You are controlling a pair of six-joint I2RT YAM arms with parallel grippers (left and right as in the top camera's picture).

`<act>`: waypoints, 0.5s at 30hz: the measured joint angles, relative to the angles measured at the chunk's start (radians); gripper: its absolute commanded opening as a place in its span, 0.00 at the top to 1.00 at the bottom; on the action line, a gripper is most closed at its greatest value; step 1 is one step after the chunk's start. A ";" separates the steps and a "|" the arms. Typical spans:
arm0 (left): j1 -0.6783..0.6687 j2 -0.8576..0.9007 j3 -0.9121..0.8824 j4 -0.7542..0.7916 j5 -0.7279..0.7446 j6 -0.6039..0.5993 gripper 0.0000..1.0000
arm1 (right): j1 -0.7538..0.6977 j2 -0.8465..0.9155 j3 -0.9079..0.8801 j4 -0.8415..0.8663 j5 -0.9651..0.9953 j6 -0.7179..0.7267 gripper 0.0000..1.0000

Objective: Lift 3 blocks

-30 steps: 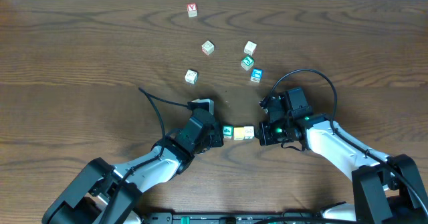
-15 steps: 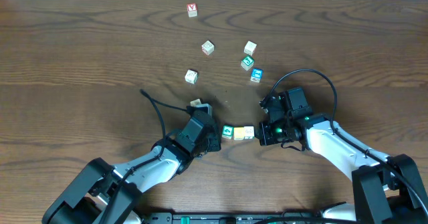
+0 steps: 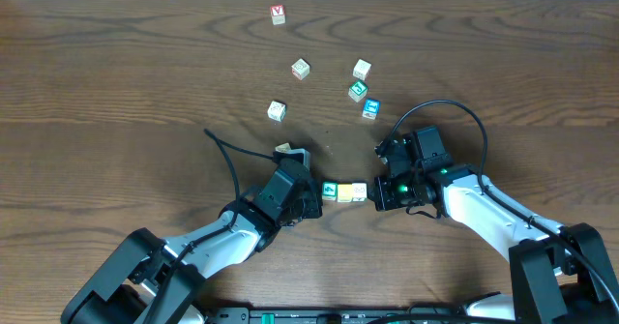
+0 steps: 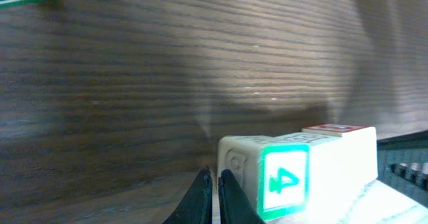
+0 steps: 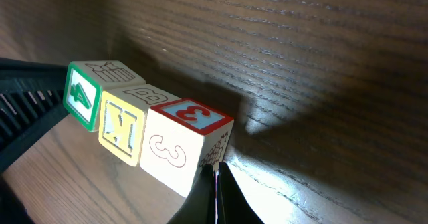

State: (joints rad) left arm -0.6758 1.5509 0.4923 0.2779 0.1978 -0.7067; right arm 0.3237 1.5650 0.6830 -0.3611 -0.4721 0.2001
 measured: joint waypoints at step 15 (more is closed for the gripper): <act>0.001 0.000 0.000 -0.011 0.042 0.008 0.93 | 0.000 0.000 0.000 -0.001 0.036 0.017 0.99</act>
State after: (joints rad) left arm -0.6750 1.5509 0.4923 0.2672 0.2398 -0.6987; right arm 0.3233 1.5650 0.6830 -0.3622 -0.4362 0.2169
